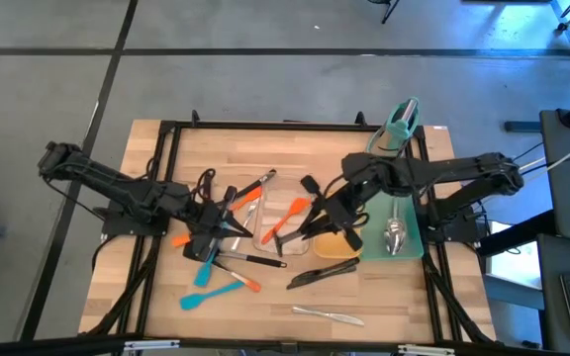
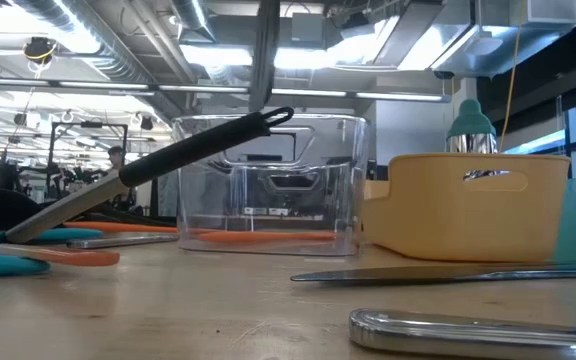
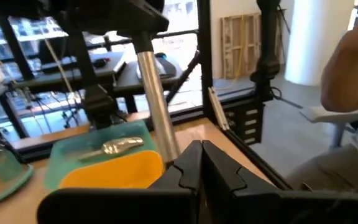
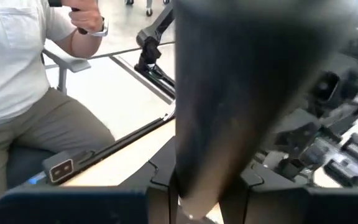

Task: Pick & Place Kitchen Items
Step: Put the black spatula into the transparent bin

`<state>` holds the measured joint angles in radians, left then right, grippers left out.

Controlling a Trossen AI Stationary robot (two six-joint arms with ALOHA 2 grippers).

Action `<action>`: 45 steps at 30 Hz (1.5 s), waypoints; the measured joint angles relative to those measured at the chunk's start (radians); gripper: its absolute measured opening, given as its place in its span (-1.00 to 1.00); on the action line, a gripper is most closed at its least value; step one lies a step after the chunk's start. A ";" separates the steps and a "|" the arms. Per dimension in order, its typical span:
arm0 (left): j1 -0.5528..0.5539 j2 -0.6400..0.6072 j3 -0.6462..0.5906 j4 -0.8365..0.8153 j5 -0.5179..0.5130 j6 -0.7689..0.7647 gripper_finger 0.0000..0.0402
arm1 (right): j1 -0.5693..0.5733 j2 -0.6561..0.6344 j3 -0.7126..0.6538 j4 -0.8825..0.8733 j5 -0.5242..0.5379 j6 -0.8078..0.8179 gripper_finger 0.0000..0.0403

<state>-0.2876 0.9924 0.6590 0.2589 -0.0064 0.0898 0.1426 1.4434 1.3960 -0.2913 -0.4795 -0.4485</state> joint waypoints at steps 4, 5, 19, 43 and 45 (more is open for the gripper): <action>0.057 0.000 0.000 0.024 0.065 -0.006 -0.99 | -0.001 -0.051 0.000 -0.063 -0.089 -0.058 -0.64; 0.079 0.001 0.000 0.031 0.136 -0.006 -0.99 | 0.000 -0.063 0.000 -0.089 -0.122 -0.087 -0.64; 0.482 0.263 0.016 0.388 0.768 -0.290 -0.99 | -0.031 -0.077 0.024 -0.147 -0.310 -0.240 -0.64; 0.490 0.579 0.343 0.405 0.833 -0.323 0.02 | -0.160 0.051 0.091 -0.147 -0.309 -0.248 -0.64; 0.489 0.601 0.377 0.390 0.887 -0.325 0.05 | -0.168 0.051 0.091 -0.160 -0.310 -0.248 -0.64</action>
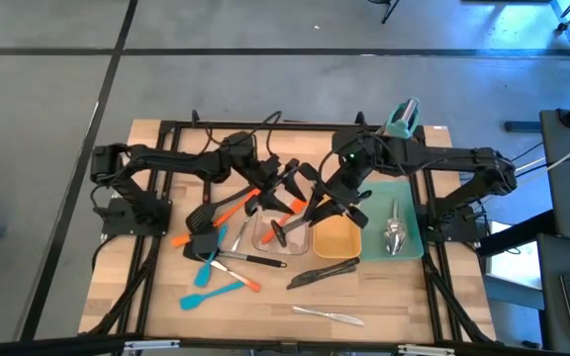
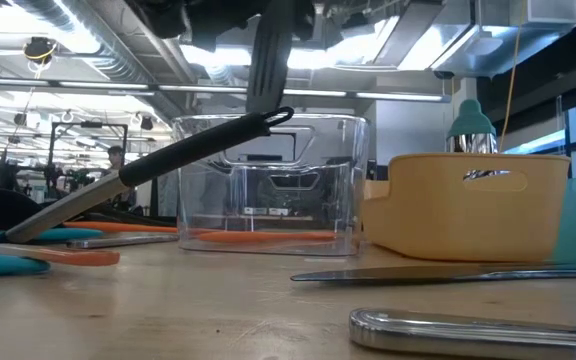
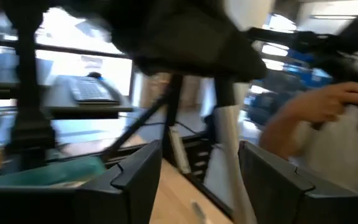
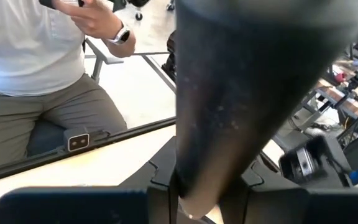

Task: Pick & Place Kitchen Items
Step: Put the black spatula into the transparent bin

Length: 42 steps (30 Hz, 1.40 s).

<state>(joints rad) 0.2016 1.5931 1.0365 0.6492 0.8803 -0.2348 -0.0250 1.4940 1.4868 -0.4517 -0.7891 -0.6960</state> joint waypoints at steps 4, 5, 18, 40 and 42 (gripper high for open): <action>-0.012 0.042 0.036 -0.009 0.085 -0.015 0.08 | -0.015 0.000 0.000 -0.022 0.000 0.000 -0.64; -0.016 0.048 0.041 -0.009 0.098 -0.015 0.08 | -0.017 0.000 0.000 -0.023 0.002 0.000 -0.64; -0.016 0.063 0.050 -0.002 0.075 0.004 -0.30 | -0.035 0.000 0.000 -0.041 0.003 -0.010 -0.64; -0.016 0.068 0.050 -0.077 0.040 0.058 -0.77 | -0.045 0.000 -0.003 -0.022 0.077 -0.011 -0.63; -0.017 0.067 0.050 -0.085 0.036 0.064 -0.77 | -0.044 -0.001 -0.003 0.006 0.109 0.006 -0.53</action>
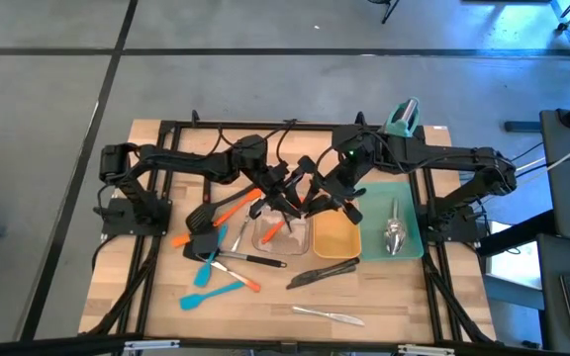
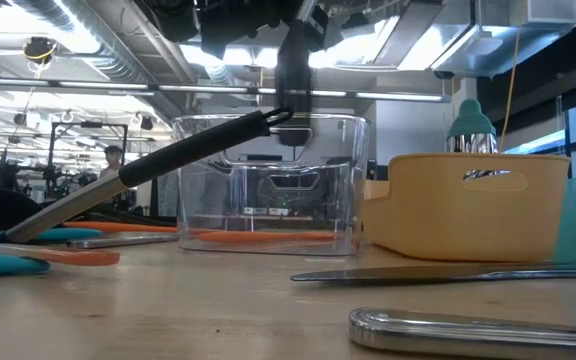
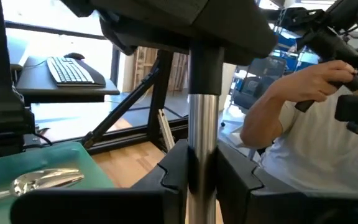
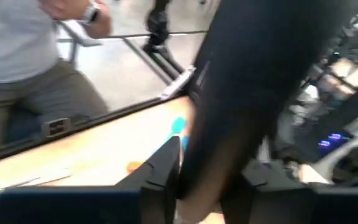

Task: Pick & Place Kitchen Items
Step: Put the black spatula into the transparent bin

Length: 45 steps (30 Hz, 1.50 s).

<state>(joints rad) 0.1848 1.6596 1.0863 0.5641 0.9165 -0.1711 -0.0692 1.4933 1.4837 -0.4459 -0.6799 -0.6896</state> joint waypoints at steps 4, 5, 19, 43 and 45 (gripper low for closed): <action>-0.006 -0.001 0.000 -0.022 -0.058 -0.016 -0.77 | 0.002 -0.003 0.000 0.058 0.030 0.025 -0.22; -0.008 0.000 0.000 -0.028 -0.089 -0.018 -0.77 | 0.007 -0.005 0.000 0.070 0.035 0.025 -0.15; -0.110 -0.068 -0.002 -0.267 -0.644 0.231 -0.77 | 0.118 -0.152 0.002 -0.001 0.520 0.189 0.10; -0.238 -0.103 -0.423 0.344 -1.094 0.442 -0.77 | 0.269 -0.159 -0.140 0.019 0.653 0.416 0.10; -0.244 -0.096 -0.423 0.346 -1.114 0.448 -0.77 | 0.269 -0.159 -0.198 0.065 0.627 0.418 0.10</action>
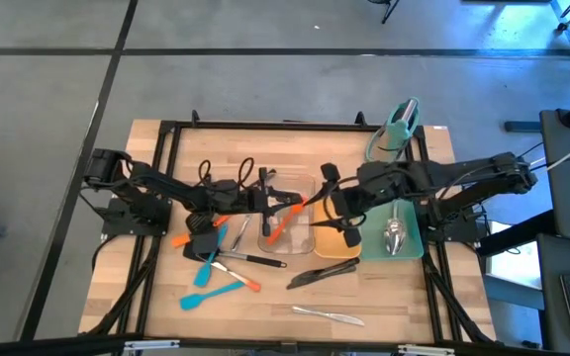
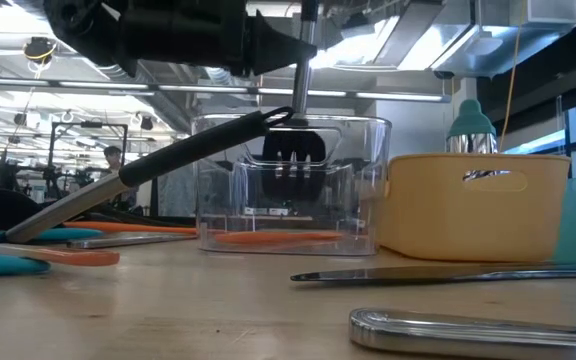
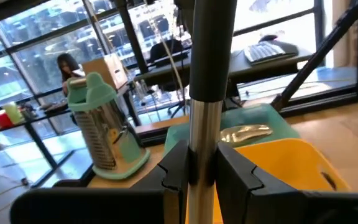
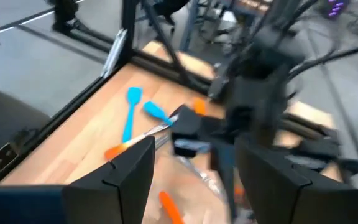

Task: Pick & Place Kitchen Items
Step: Put the black spatula into the transparent bin

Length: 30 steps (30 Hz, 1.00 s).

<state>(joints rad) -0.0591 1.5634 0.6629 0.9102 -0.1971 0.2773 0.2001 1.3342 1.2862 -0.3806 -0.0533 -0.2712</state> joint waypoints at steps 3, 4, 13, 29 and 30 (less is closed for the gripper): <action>-0.004 0.016 0.000 -0.006 -0.021 0.015 -0.77 | -0.001 0.000 -0.088 0.047 -0.085 -0.077 0.10; -0.006 0.022 0.000 -0.003 -0.022 0.020 -0.77 | 0.000 0.000 -0.111 0.059 -0.102 -0.091 0.10; -0.039 0.097 0.001 0.069 -0.117 0.044 -0.77 | -0.062 -0.008 -0.448 0.747 -0.139 0.138 0.10; -0.049 0.189 0.002 0.127 -0.171 0.034 -0.77 | -0.101 -0.016 -0.662 1.165 -0.191 0.257 0.10; -0.049 0.189 0.002 0.126 -0.172 0.032 -0.77 | -0.101 -0.016 -0.661 1.166 -0.194 0.257 0.10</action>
<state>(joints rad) -0.1085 1.7523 0.6651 1.0366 -0.3687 0.3097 0.0990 1.3182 0.6250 0.7851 -0.2472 -0.0147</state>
